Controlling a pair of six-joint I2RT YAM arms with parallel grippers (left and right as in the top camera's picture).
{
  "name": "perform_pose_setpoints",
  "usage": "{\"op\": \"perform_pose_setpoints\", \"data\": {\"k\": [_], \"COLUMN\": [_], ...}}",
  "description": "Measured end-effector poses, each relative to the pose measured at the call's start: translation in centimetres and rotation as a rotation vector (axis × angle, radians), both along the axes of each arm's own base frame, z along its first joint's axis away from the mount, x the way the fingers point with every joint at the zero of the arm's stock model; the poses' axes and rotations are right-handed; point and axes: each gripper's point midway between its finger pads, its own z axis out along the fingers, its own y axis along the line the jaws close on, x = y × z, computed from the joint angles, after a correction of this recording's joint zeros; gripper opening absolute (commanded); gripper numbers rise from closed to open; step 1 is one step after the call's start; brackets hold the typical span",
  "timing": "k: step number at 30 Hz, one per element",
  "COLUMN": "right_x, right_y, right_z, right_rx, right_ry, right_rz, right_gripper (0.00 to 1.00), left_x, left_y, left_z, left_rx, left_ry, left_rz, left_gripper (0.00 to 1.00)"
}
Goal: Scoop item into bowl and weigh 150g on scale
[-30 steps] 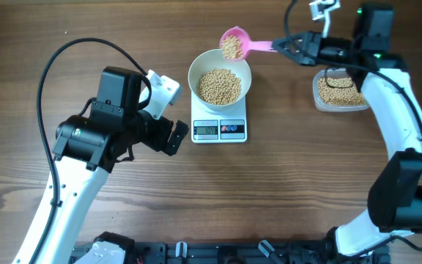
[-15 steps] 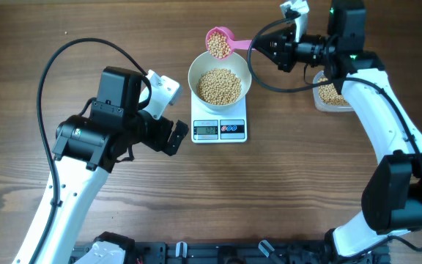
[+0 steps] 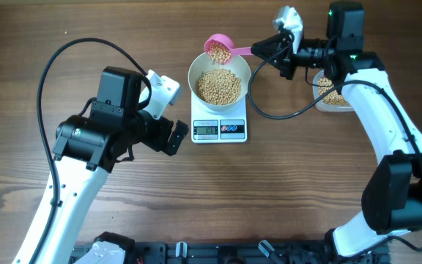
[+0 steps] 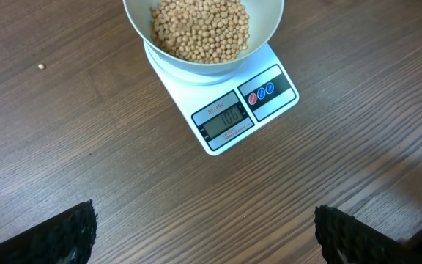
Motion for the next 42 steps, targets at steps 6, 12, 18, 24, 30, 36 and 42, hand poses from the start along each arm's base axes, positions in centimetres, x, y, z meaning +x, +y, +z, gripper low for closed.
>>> {"op": "perform_pose_setpoints", "data": {"k": [6, 12, 18, 24, 30, 36, 42], "right_x": [0.0, -0.1, 0.0, -0.1, 0.1, 0.3, 0.1], "right_y": [0.0, 0.0, -0.1, -0.1, -1.0, -1.2, -0.3], "right_z": [0.0, -0.1, -0.1, -0.4, -2.2, -2.5, -3.1], "right_rx": [-0.001, -0.002, -0.005, -0.014, -0.124, -0.148, -0.188], "right_ry": [0.002, 0.004, 0.005, 0.011, -0.034, -0.044, -0.037], "right_rz": [0.001, 0.000, -0.004, -0.006, -0.022, -0.032, -0.037], "right_gripper": [0.04, 0.04, 0.04, 0.04, 0.04, 0.04, 0.04], "left_x": [0.0, 0.0, 0.0, 0.0, 0.0, 0.0, 0.0], "left_y": [0.0, 0.0, 0.0, 0.0, 0.0, 0.0, 0.0], "left_z": [0.0, 0.0, 0.0, 0.0, 0.0, 0.0, 0.0], "left_rx": [0.000, 0.000, 0.000, 0.000, 0.000, 0.000, 0.000], "left_ry": [0.000, 0.000, 0.000, 0.000, 0.000, 0.000, 0.000], "left_rz": [0.000, 0.000, 0.000, 0.000, 0.000, 0.000, 0.000], "left_gripper": [1.00, 1.00, 1.00, 1.00, 1.00, 1.00, 1.00]}}
